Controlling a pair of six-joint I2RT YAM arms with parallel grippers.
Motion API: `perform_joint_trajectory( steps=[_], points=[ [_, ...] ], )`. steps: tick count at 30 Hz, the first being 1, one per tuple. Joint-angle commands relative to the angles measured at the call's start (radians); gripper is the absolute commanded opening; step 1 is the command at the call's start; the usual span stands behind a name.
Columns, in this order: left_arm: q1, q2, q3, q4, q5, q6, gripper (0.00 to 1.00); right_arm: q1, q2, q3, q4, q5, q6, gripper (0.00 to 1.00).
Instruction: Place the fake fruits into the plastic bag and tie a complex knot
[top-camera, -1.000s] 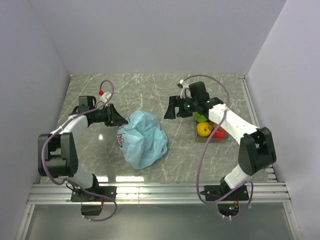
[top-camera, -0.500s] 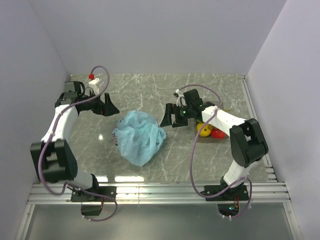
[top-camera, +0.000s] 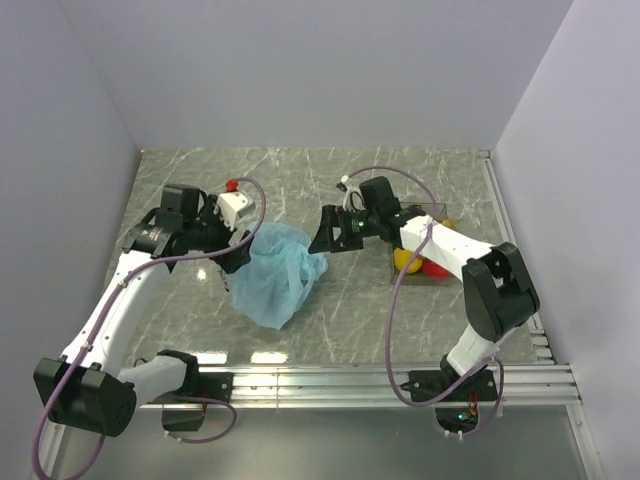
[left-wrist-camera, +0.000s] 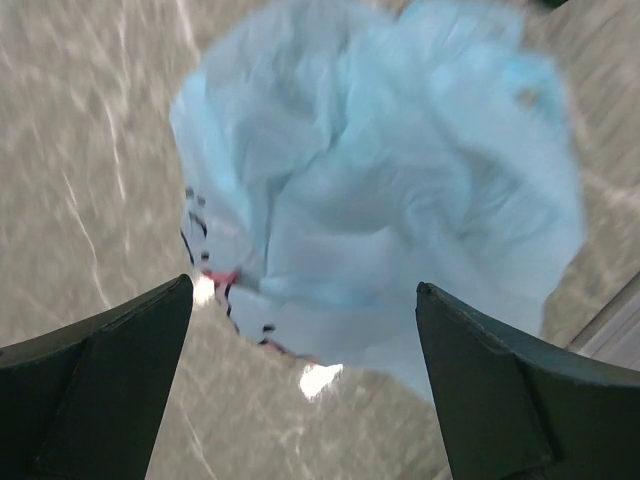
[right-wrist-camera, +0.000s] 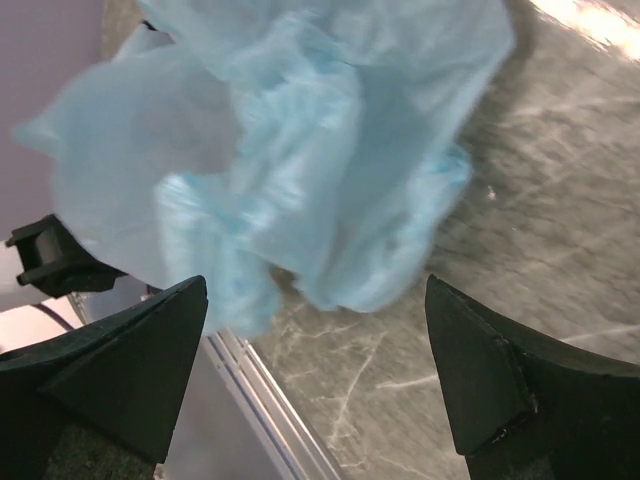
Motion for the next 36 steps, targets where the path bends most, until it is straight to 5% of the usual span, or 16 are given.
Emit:
perform_joint_trajectory(
  steps=[1, 15, 19, 22, 24, 25, 26, 27, 30, 36],
  points=[
    [-0.012, -0.004, -0.054, -0.004, -0.133, 0.041, 0.99, 0.054, -0.084, 0.041, 0.067, 0.018, -0.046, 0.96],
    [-0.052, 0.021, -0.005, 0.002, 0.016, 0.009, 0.99, 0.17, 0.071, 0.172, -0.075, 0.144, -0.133, 0.92],
    [-0.078, 0.031, -0.044, 0.031, -0.002, 0.012, 0.99, 0.17, 0.098, 0.189, -0.091, 0.121, -0.14, 0.77],
    [-0.083, 0.047, -0.09, 0.034, -0.025, 0.041, 0.99, 0.17, 0.092, 0.18, -0.098, 0.112, -0.148, 0.48],
    [-0.083, 0.047, -0.117, 0.027, -0.044, 0.067, 0.88, 0.164, 0.082, 0.172, -0.105, 0.104, -0.152, 0.31],
    [-0.081, 0.044, -0.122, 0.019, -0.083, 0.075, 0.67, 0.157, 0.074, 0.166, -0.119, 0.104, -0.159, 0.13],
    [-0.081, 0.042, -0.124, 0.016, -0.099, 0.078, 0.56, 0.151, 0.066, 0.161, -0.127, 0.106, -0.162, 0.03],
    [-0.063, 0.033, -0.113, 0.008, -0.102, 0.086, 0.49, 0.131, 0.057, 0.155, -0.133, 0.103, -0.163, 0.0],
    [0.038, -0.004, -0.068, -0.005, -0.087, 0.104, 0.02, 0.084, -0.009, 0.097, -0.13, 0.096, -0.162, 0.0],
    [0.319, -0.064, -0.074, 0.067, -0.01, 0.072, 0.0, -0.057, -0.147, 0.014, -0.159, 0.096, -0.185, 0.0]
  ],
)
